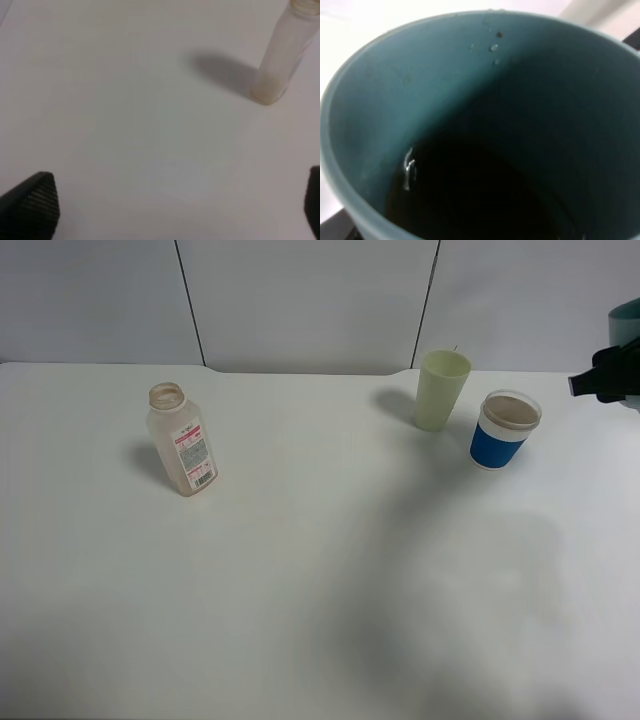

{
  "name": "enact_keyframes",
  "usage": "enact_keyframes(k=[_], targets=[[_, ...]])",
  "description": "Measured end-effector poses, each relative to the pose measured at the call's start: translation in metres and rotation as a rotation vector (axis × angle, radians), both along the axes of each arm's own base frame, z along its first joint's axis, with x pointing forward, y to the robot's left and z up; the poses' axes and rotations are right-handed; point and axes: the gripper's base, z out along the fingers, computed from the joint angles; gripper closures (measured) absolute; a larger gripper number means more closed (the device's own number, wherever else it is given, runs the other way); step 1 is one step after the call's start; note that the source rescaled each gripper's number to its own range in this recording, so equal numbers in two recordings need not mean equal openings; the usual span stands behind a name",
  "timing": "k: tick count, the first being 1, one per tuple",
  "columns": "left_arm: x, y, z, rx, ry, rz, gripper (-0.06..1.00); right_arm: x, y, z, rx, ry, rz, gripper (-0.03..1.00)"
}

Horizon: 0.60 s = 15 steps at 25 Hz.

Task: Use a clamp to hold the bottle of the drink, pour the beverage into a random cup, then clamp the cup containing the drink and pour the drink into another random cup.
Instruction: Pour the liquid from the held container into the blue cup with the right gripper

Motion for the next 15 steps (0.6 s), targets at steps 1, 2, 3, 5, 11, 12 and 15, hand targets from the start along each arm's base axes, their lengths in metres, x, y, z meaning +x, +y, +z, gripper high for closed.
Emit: enact_keyframes(k=[1,2,3,5,11,12,15], targets=[[0.0,0.0,0.0,0.0,0.0,0.0,-0.05,0.0,0.001,-0.003,-0.008,0.008,-0.002,0.96],[0.0,0.0,0.0,0.0,0.0,0.0,-0.05,0.001,0.003,-0.006,-0.014,0.018,0.0,0.96],[0.0,0.0,0.0,0.0,0.0,0.0,-0.05,0.003,0.005,-0.009,-0.018,0.029,0.007,0.96],[0.0,0.0,0.0,0.0,0.0,0.0,-0.05,0.004,0.01,-0.015,-0.028,0.049,0.017,0.96],[0.0,0.0,0.0,0.0,0.0,0.0,-0.05,0.01,0.012,-0.034,-0.053,0.119,0.02,0.96],[0.0,0.0,0.0,0.0,0.0,0.0,-0.05,0.01,0.013,-0.036,-0.06,0.124,0.02,0.96],[0.0,0.0,0.0,0.0,0.0,0.0,-0.05,0.011,0.017,-0.035,-0.073,0.121,0.03,0.96]])
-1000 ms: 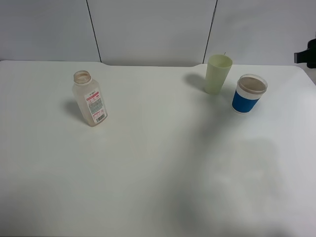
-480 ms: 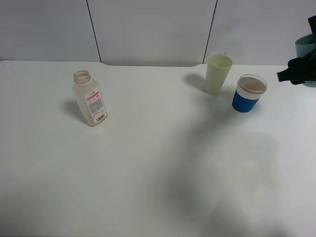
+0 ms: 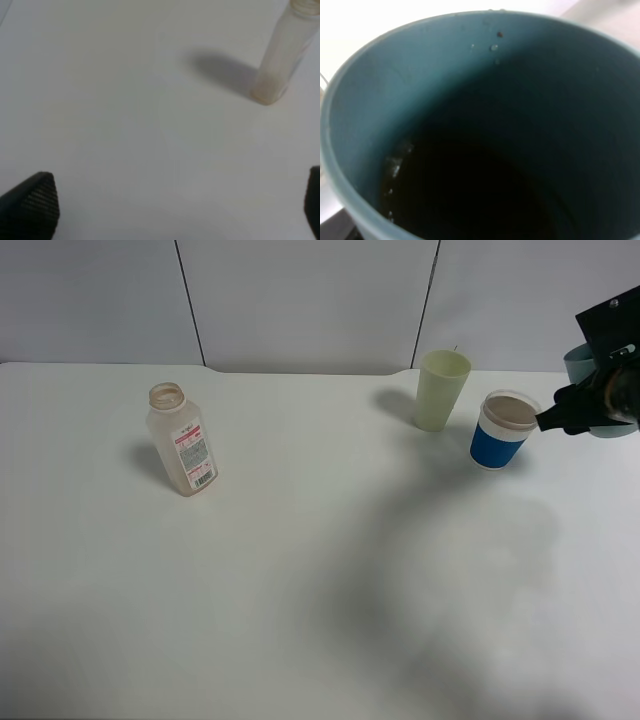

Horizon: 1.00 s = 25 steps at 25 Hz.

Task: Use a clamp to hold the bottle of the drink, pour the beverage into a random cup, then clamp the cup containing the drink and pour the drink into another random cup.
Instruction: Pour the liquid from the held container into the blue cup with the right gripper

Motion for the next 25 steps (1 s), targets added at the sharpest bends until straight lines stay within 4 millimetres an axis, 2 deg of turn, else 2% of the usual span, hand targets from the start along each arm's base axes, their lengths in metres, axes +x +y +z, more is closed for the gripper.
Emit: enact_keyframes(k=[7,25], targets=[[0.0,0.0,0.0,0.0,0.0,0.0,-0.05,0.005,0.007,0.006,-0.052,0.003,0.055,0.96],[0.0,0.0,0.0,0.0,0.0,0.0,-0.05,0.009,0.013,-0.003,-0.183,0.083,0.132,0.96]])
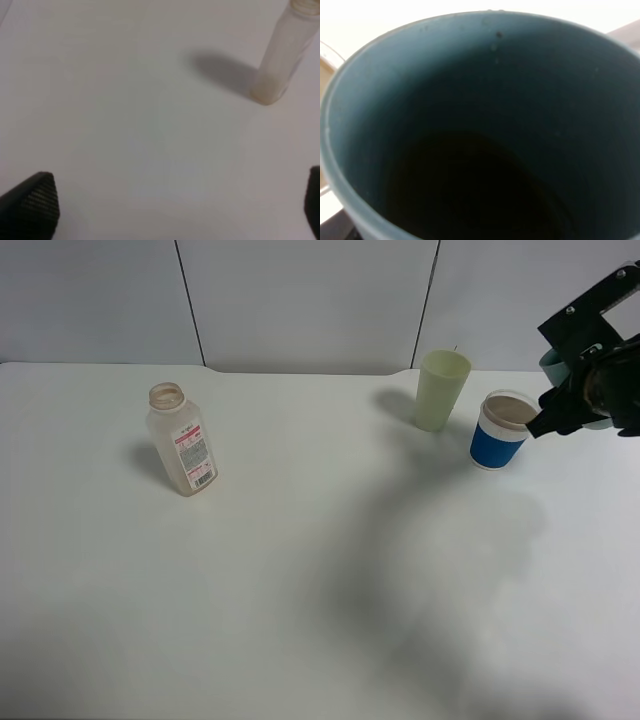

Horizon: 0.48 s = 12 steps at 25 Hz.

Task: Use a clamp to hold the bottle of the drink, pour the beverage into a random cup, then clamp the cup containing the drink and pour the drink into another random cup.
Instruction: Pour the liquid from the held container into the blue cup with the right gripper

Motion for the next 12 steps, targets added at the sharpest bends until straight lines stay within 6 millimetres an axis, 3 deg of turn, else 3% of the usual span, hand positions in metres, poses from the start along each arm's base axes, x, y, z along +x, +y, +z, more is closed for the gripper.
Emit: enact_keyframes(k=[12], targets=[[0.0,0.0,0.0,0.0,0.0,0.0,-0.05,-0.0004,-0.0027,0.0017,-0.136,0.052,0.056,0.96]])
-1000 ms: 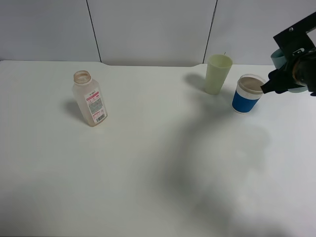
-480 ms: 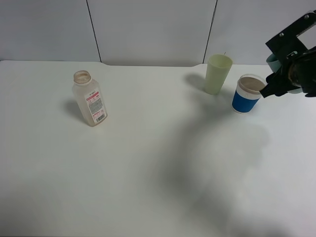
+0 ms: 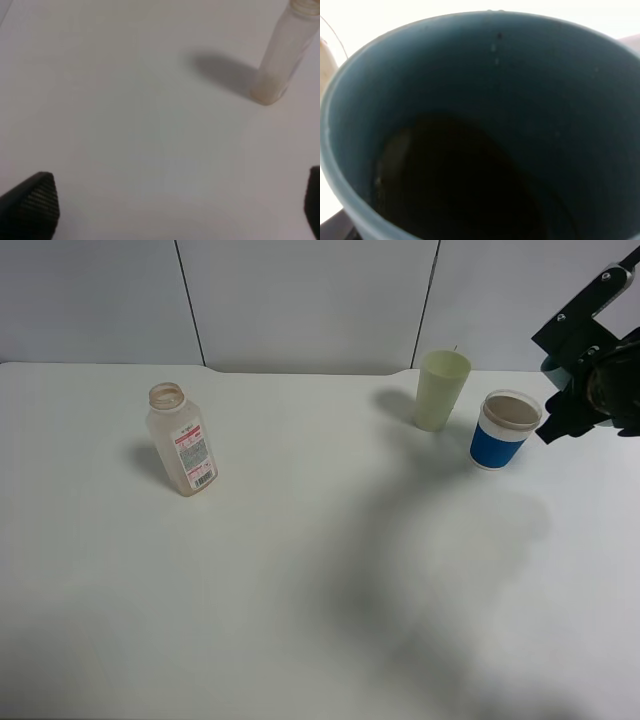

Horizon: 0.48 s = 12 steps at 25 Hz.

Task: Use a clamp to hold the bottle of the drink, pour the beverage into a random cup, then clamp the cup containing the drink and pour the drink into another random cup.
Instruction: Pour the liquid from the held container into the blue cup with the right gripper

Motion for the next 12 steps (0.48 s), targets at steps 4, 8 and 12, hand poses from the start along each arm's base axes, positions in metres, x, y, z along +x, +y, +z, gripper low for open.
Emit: enact_keyframes(k=[4,8,12], targets=[[0.0,0.0,0.0,0.0,0.0,0.0,-0.05,-0.0001,-0.0006,0.0004,-0.048,0.023,0.025,0.96],[0.0,0.0,0.0,0.0,0.0,0.0,-0.05,-0.0001,-0.0007,0.0005,-0.064,0.031,0.034,0.96],[0.0,0.0,0.0,0.0,0.0,0.0,-0.05,-0.0001,-0.0009,0.0006,-0.089,0.045,0.049,0.96]])
